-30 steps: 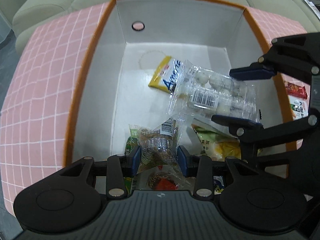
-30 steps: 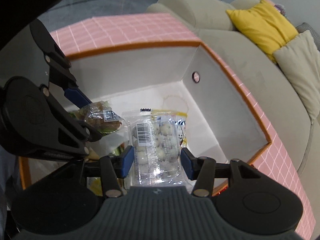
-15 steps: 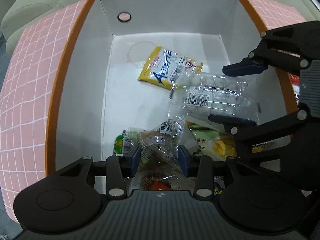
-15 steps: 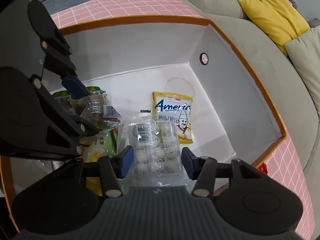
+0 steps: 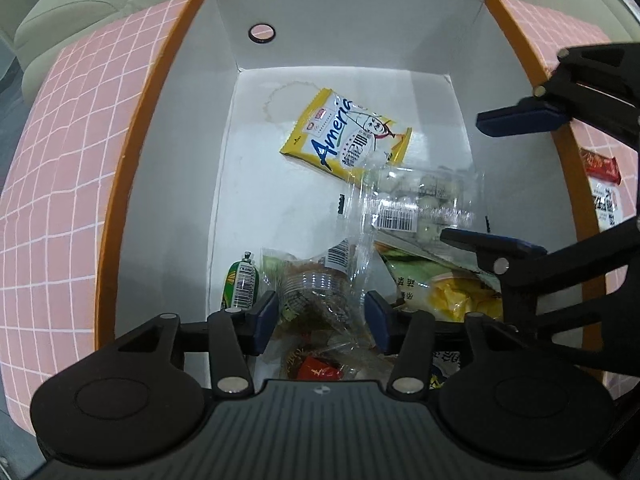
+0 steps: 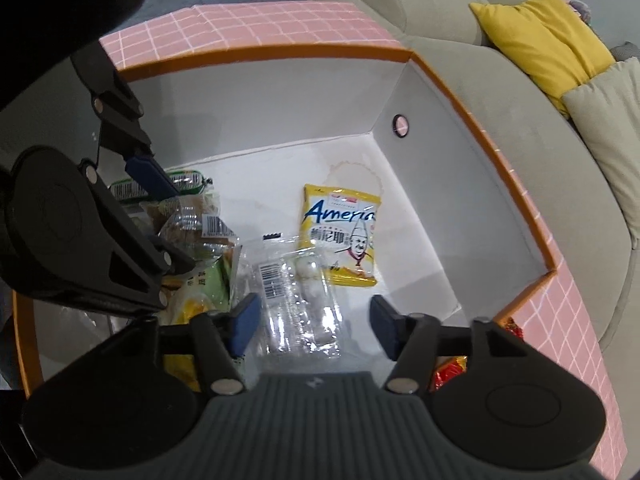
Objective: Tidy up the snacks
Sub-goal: 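Lower both packs into the box and open both tools, then withdraw both tools from the box back over the remaining snacks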
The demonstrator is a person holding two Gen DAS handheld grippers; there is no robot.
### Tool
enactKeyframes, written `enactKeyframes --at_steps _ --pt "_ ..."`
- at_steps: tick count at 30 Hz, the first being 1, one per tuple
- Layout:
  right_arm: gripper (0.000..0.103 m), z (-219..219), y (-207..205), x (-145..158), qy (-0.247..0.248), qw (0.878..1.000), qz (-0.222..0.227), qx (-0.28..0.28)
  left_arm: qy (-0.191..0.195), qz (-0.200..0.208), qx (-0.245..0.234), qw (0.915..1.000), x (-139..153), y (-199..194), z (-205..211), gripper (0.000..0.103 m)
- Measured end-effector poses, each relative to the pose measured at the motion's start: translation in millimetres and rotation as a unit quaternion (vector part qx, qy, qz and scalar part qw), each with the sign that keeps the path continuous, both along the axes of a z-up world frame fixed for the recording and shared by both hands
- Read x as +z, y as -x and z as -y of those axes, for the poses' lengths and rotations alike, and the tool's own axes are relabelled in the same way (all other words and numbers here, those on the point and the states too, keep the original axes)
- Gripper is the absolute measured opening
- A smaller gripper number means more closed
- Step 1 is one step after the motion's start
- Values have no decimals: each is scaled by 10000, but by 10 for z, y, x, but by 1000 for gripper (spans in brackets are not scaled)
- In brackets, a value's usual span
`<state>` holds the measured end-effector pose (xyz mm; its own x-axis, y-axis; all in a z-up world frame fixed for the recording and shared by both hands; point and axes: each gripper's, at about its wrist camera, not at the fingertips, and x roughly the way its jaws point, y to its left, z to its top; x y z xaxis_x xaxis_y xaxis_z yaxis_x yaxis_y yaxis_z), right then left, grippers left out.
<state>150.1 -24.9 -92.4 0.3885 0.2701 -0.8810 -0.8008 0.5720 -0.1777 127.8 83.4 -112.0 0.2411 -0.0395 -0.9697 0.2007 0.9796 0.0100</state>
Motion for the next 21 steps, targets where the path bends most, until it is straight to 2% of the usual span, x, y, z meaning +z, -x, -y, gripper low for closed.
enactKeyframes --at_steps 2,3,4,11,13,21 --pt "63 29 18 29 -29 10000 43 -84 143 69 142 9998 29 24 -24 63" --pt "71 45 38 43 -37 9999 95 -132 153 125 224 9996 42 36 -34 63" --pt "74 59 60 56 -63 9997 149 -175 139 187 283 9993 53 46 -40 64" --pt "74 174 234 243 -392 9969 516 -453 123 582 583 9965 202 199 -73 67" --pt "74 222 286 315 -518 9951 634 -556 138 698 622 9955 253 226 -75 72" --pt "80 506 515 547 -1108 9823 875 -1228 344 1171 879 9886 534 441 4 72"
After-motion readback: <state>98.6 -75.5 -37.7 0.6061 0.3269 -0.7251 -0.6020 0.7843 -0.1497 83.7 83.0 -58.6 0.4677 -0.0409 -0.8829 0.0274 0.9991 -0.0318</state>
